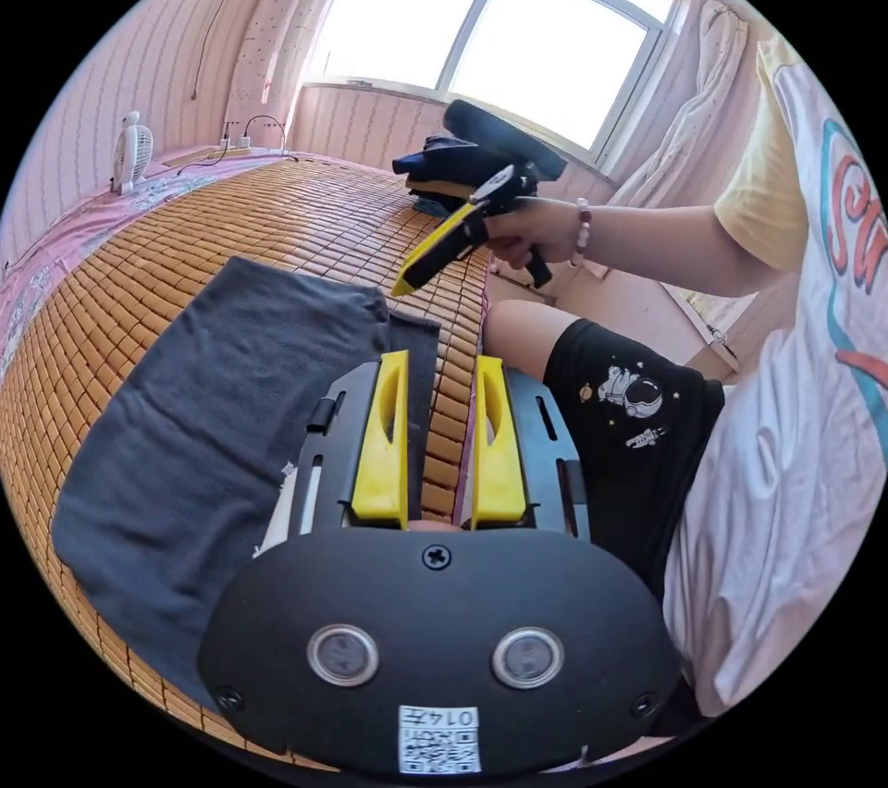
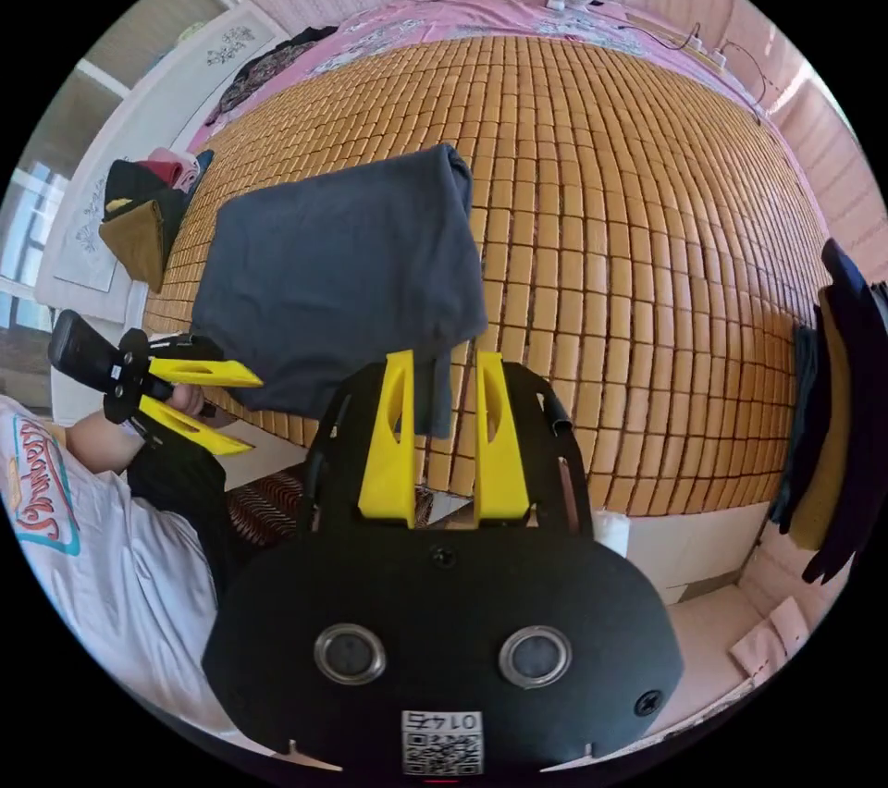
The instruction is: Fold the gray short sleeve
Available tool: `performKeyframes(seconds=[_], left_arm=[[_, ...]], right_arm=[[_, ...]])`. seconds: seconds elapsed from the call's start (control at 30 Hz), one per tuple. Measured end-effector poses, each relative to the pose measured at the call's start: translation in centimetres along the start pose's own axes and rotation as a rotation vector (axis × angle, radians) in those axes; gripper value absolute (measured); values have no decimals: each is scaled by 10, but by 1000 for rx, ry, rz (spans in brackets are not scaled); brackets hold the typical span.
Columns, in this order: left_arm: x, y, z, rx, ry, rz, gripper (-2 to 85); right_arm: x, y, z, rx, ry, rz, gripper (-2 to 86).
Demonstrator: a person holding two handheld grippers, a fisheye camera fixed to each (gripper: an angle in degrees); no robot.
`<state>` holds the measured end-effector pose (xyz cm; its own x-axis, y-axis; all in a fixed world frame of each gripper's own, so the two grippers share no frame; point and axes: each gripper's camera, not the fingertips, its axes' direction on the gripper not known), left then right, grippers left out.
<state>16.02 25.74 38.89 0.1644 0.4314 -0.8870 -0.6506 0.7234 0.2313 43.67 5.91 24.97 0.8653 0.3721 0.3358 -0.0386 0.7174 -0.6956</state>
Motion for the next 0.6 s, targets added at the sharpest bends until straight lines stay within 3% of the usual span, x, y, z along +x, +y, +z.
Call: performKeyframes(seconds=[0.17, 0.3, 0.37, 0.6], left_arm=[[7, -25, 44, -76, -112, -12, 177], [9, -45, 81, -138, -114, -23, 211], [11, -51, 94, -157, -131, -16, 223], [16, -69, 130, -248, -151, 32, 214]], right_arm=[[41, 35, 21, -65, -150, 121, 83], [55, 43, 13, -44, -119, 103, 49], [70, 49, 5, 1, -220, 85, 20], [110, 66, -10, 97, -396, 106, 6]])
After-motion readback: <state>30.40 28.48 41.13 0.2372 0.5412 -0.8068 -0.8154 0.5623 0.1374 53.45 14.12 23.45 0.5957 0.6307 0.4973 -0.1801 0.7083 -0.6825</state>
